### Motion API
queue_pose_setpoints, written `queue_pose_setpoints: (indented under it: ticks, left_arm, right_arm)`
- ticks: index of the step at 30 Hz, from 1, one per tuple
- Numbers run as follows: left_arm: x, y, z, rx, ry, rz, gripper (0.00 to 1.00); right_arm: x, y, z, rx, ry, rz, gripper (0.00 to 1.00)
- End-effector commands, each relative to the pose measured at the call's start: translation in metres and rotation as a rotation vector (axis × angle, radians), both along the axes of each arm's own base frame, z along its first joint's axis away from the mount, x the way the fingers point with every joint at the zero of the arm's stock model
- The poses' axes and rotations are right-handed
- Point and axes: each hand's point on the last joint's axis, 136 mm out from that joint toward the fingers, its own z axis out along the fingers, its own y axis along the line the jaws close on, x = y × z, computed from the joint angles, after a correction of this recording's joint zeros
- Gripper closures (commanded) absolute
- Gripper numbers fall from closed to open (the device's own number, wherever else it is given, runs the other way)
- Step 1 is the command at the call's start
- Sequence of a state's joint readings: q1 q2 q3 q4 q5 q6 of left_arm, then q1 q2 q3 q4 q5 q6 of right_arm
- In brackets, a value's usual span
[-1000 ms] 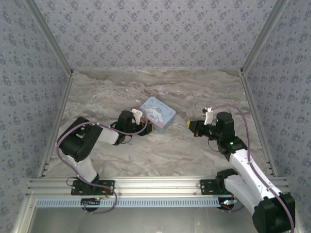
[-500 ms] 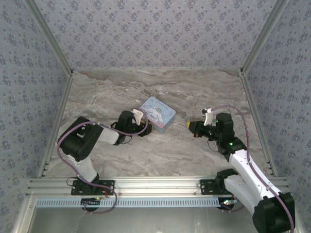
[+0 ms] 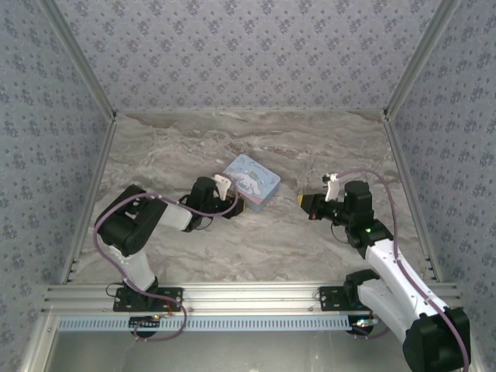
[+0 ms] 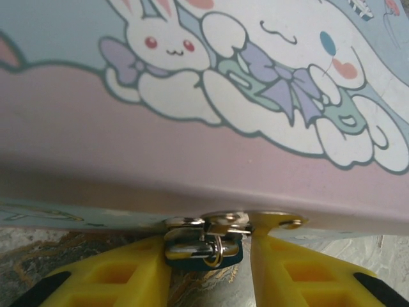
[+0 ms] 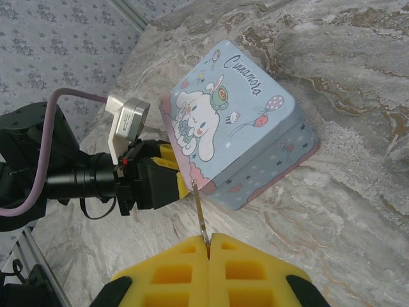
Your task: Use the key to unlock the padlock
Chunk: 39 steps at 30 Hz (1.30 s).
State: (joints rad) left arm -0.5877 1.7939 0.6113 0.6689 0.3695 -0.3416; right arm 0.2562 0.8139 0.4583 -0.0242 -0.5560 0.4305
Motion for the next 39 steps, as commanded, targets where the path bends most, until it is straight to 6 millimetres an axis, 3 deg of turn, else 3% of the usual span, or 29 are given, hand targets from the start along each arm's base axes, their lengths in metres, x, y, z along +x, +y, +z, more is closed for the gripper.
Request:
queue_pose_setpoints:
  ticks: [1, 7, 14, 21, 32, 39]
  left_arm:
    - [-0.002, -0.010, -0.004, -0.017, 0.022, -0.012, 0.66]
    - [-0.001, -0.012, -0.002, -0.035, 0.023, -0.004, 0.74]
    - [0.000, -0.012, 0.017, -0.062, 0.044, 0.024, 0.75]
    - [0.002, -0.011, 0.044, -0.099, 0.141, 0.091, 0.77]
    - [-0.001, -0.030, 0.089, -0.194, 0.311, 0.097, 0.80]
    - [-0.003, -0.044, 0.089, -0.232, 0.420, 0.102, 0.82]
  right_arm:
    - [0.000, 0.002, 0.005, 0.014, -0.018, -0.002, 1.00]
    - [-0.001, 0.002, 0.004, 0.010, -0.016, -0.001, 1.00]
    - [-0.003, 0.004, -0.008, -0.052, -0.010, 0.003, 1.00]
    - [-0.011, 0.037, -0.039, -0.201, -0.018, 0.109, 1.00]
    - [-0.012, 0.096, -0.076, -0.294, -0.032, 0.310, 1.00]
    - [-0.003, 0.109, -0.087, -0.304, -0.048, 0.346, 1.00]
